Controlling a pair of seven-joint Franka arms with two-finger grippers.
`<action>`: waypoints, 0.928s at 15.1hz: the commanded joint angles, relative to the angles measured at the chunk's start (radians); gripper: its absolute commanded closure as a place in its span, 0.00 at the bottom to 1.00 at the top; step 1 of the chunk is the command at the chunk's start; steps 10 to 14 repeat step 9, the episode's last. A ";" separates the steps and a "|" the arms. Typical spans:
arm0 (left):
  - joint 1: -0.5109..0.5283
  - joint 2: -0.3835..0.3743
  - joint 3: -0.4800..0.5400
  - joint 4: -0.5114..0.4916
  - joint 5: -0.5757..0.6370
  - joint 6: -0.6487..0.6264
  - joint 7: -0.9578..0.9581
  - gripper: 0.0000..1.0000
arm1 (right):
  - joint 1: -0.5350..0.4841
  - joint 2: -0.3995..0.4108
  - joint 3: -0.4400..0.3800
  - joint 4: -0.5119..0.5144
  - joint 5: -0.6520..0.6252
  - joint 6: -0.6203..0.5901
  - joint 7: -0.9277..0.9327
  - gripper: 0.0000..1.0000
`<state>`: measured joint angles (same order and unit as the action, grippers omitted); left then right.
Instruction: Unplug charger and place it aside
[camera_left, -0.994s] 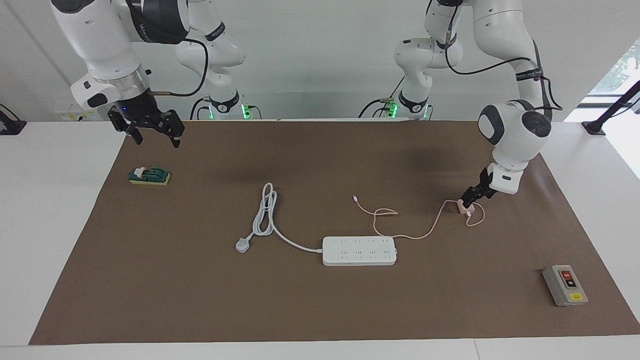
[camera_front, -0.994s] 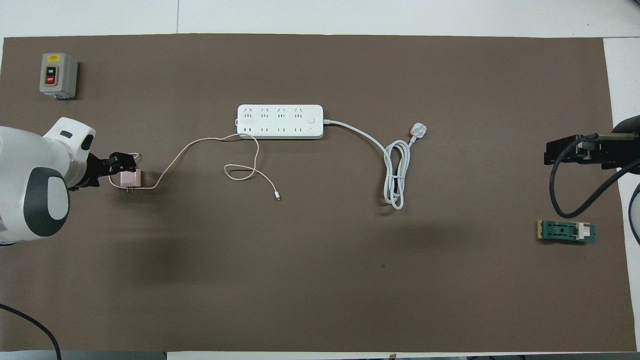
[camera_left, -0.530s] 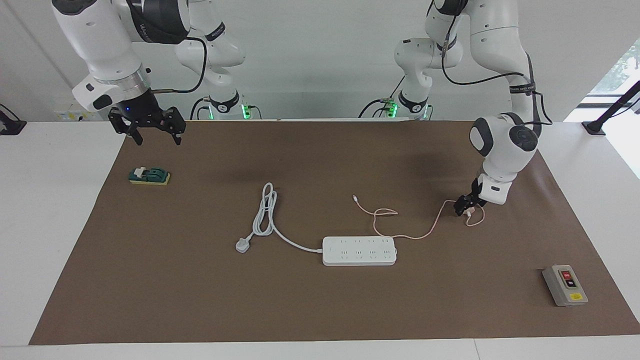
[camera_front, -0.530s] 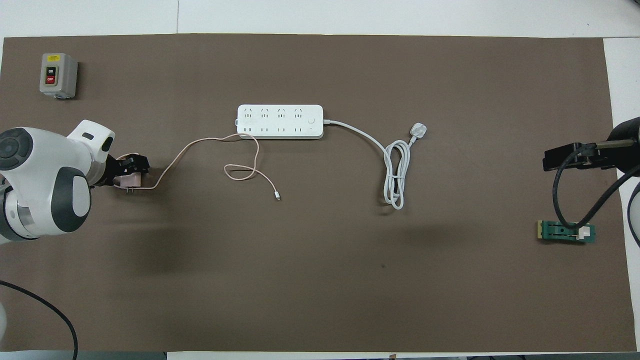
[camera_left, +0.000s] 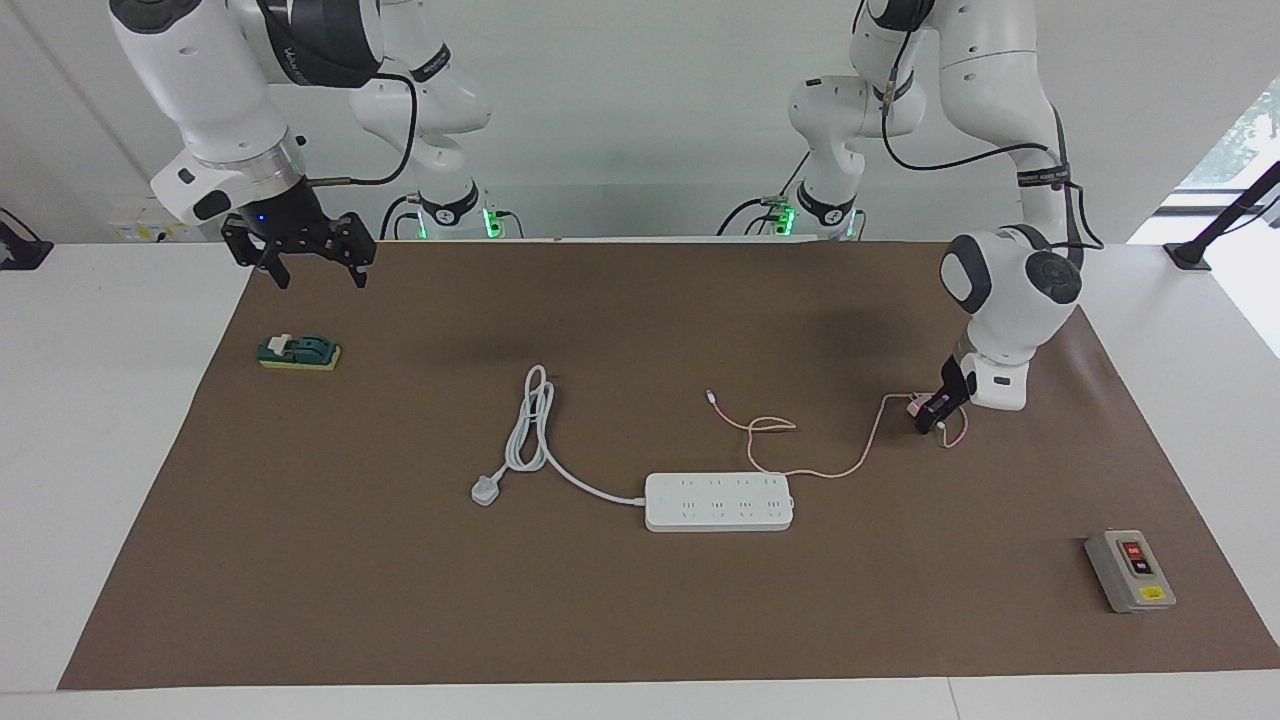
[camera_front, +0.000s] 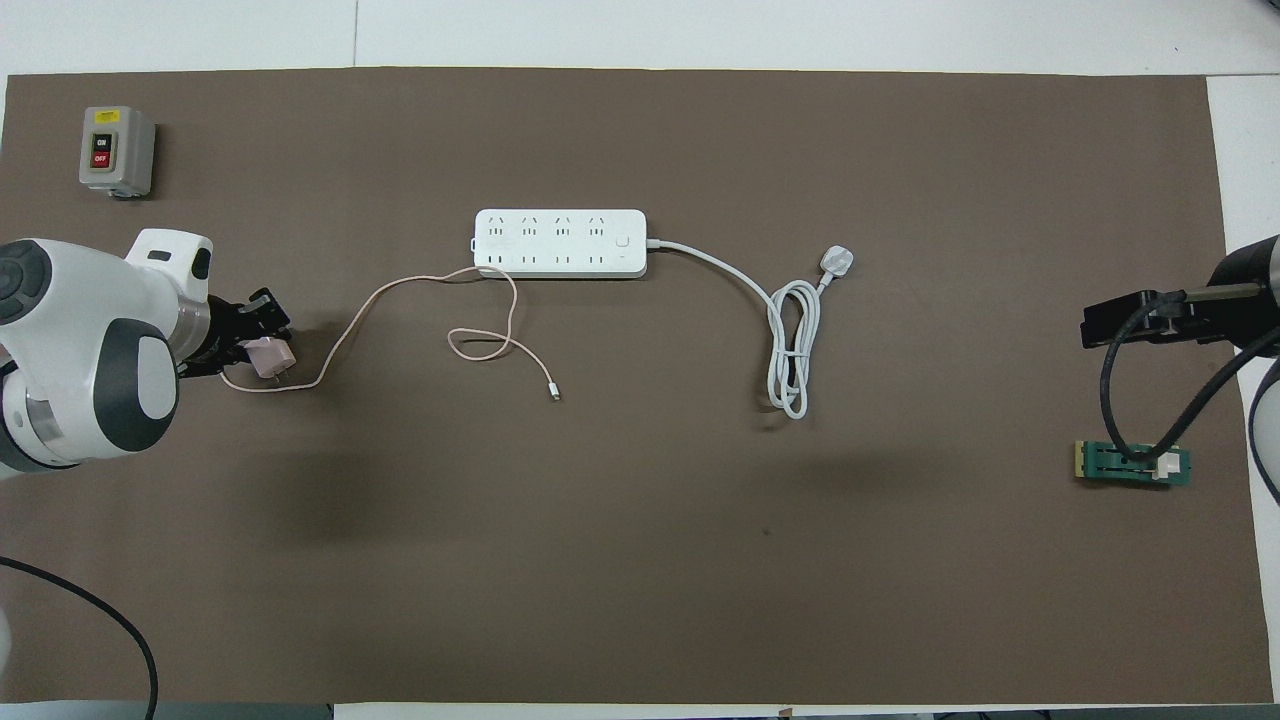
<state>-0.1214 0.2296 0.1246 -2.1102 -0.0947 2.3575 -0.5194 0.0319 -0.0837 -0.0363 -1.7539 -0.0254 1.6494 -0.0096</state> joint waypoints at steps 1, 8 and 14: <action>-0.055 0.020 0.010 0.114 -0.016 -0.111 -0.221 1.00 | -0.009 -0.013 0.007 -0.001 0.007 -0.013 -0.018 0.00; -0.219 0.011 0.006 0.347 -0.037 -0.359 -0.748 1.00 | -0.007 -0.013 0.010 -0.002 0.007 -0.014 -0.018 0.00; -0.275 0.010 0.006 0.358 -0.037 -0.360 -0.859 1.00 | -0.009 -0.013 0.010 -0.002 0.007 -0.014 -0.017 0.00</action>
